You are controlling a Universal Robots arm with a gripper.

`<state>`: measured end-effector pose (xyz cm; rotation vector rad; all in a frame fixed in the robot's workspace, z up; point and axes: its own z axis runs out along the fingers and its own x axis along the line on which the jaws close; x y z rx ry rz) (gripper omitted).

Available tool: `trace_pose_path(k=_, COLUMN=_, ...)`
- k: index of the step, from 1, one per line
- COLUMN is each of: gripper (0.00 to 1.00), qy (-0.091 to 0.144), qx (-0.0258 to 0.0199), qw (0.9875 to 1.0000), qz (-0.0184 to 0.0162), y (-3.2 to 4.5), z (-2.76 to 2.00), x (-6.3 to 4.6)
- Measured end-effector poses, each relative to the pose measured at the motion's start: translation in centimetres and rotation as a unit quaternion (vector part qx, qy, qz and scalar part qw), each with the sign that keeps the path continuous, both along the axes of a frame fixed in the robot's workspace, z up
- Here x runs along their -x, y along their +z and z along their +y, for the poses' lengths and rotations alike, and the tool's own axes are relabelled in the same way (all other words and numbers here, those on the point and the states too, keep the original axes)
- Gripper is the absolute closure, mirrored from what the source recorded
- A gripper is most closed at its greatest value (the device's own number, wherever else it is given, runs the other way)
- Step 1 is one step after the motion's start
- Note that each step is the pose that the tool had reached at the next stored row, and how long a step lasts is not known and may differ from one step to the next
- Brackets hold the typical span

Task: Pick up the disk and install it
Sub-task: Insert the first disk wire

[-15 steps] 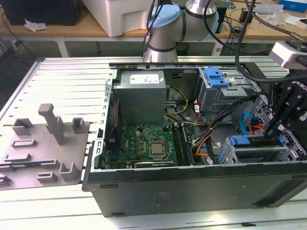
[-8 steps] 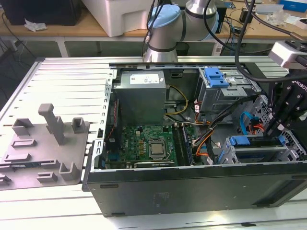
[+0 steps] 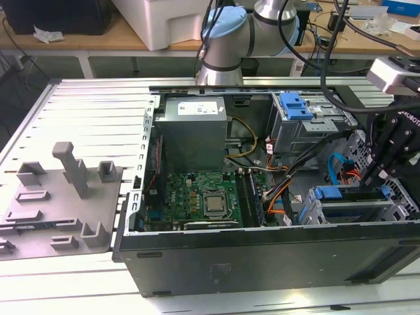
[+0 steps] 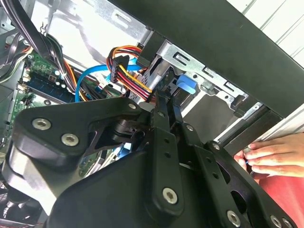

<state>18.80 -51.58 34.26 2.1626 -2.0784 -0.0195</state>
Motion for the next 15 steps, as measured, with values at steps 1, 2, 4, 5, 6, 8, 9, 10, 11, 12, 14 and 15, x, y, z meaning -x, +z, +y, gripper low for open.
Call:
trace_pose_path(k=1, gripper=0.83, qy=0.0, qx=0.0, qw=1.0, qz=0.0, y=-0.04, z=0.0, x=0.0)
trace_pose_path(k=2, gripper=0.83, qy=0.0, qx=0.0, qw=1.0, qz=0.0, y=-0.09, z=0.0, x=0.0)
trace_pose_path(k=4, gripper=0.83, qy=0.0, qx=0.0, qw=1.0, qz=0.0, y=-0.14, z=0.0, x=0.0)
trace_pose_path(k=5, gripper=0.83, qy=0.0, qx=0.0, qw=1.0, qz=0.0, y=-0.19, z=0.0, x=0.0)
trace_pose_path(k=6, gripper=0.83, qy=0.0, qx=0.0, qw=1.0, qz=0.0, y=-0.23, z=-0.01, x=0.0)
trace_pose_path(k=8, gripper=0.83, qy=0.0, qx=0.0001, qw=1.0, qz=0.0, y=-0.27, z=-0.02, x=0.0)
trace_pose_path(k=9, gripper=0.83, qy=0.0, qx=0.0001, qw=1.0, qz=0.0, y=-0.3, z=-0.02, x=0.0)
trace_pose_path(k=10, gripper=0.83, qy=0.0, qx=0.0, qw=1.0, qz=0.0, y=-0.33, z=-0.04, x=0.0)
trace_pose_path(k=11, gripper=0.83, qy=0.0, qx=0.0001, qw=1.0, qz=0.0, y=-0.36, z=-0.05, x=0.0)
trace_pose_path(k=12, gripper=0.83, qy=0.0, qx=0.0001, qw=1.0, qz=-0.0001, y=-0.37, z=-0.06, x=0.0)
trace_pose_path(k=14, gripper=0.83, qy=0.0, qx=-0.0001, qw=1.0, qz=0.0, y=-0.46, z=-0.09, x=0.0)
trace_pose_path(k=15, gripper=0.83, qy=0.0, qx=0.0, qw=1.0, qz=0.0, y=-0.47, z=-0.1, x=0.0)
